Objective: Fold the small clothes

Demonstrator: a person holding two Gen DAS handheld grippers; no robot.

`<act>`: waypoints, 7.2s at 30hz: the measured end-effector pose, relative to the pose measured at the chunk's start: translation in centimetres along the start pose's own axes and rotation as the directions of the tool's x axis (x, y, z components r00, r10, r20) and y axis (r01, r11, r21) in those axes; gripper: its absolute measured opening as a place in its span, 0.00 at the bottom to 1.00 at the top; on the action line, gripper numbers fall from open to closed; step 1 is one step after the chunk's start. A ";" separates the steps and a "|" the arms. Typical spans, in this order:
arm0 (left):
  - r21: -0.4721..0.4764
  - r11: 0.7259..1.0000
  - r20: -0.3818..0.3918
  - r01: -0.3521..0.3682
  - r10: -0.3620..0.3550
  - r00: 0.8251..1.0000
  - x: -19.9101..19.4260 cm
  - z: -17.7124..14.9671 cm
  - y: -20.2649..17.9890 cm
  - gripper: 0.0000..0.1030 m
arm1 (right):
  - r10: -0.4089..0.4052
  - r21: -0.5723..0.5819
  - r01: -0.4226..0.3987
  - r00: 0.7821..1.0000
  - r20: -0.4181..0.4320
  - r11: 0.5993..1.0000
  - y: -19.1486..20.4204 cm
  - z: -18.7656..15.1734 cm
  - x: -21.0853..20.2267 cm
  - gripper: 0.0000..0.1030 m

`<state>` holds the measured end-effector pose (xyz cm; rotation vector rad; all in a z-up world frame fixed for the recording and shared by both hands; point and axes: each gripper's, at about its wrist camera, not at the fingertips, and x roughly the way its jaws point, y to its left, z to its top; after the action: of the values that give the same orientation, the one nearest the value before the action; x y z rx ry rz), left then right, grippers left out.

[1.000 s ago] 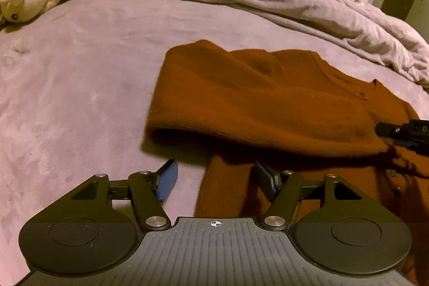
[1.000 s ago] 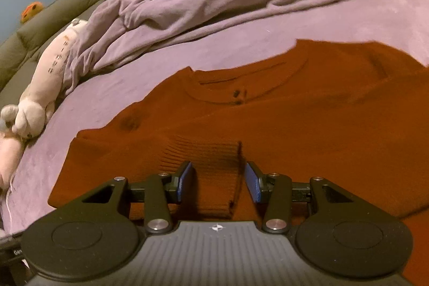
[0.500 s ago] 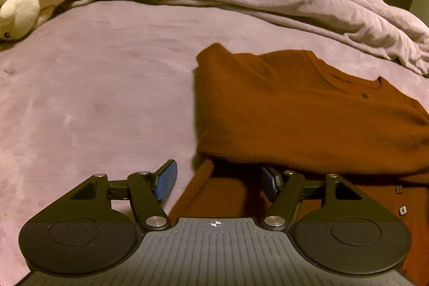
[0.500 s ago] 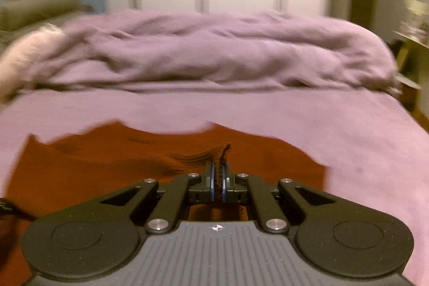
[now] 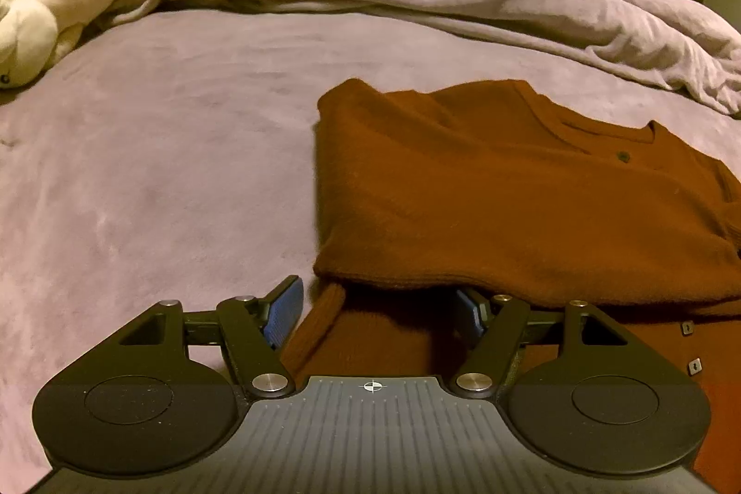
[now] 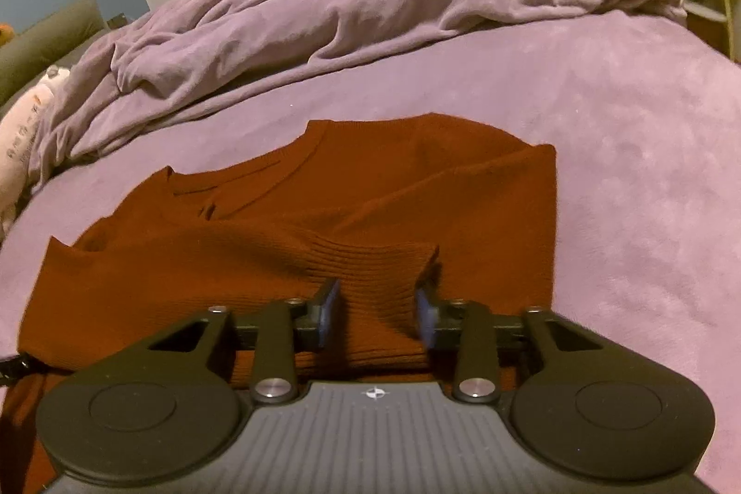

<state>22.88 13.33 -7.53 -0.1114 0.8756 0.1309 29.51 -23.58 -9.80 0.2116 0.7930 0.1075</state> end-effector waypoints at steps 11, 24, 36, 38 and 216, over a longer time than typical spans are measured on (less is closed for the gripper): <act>0.013 0.999 0.011 -0.034 0.033 0.999 -0.1 0.5 -0.3 0.71 | -0.230 -0.226 0.265 0.958 0.169 0.938 1.1 1.3 -2.5 0.03; 0.016 0.999 0.132 -0.028 0.026 0.991 -3.3 2.8 -0.6 0.76 | -0.154 -0.042 0.158 0.985 0.080 0.987 -3.1 1.1 -1.5 0.03; 0.016 0.995 0.051 0.103 -0.103 0.993 0.9 4.1 -6.9 0.79 | -0.042 -0.176 0.067 0.989 0.140 0.982 3.3 0.3 -1.2 0.04; 0.042 0.995 0.051 0.094 -0.096 0.994 2.0 3.9 -8.5 0.79 | -0.002 -0.215 0.033 0.990 0.141 0.976 5.3 0.2 0.1 0.04; 0.139 0.985 0.218 0.105 -0.134 0.967 -0.5 13.4 -1.2 0.09 | -0.143 -0.308 0.245 0.937 0.318 0.919 2.6 8.3 -3.7 0.07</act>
<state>32.90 14.12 1.44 -0.0300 0.6454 -0.0253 32.78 -22.97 -1.00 -0.1838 0.4862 0.0226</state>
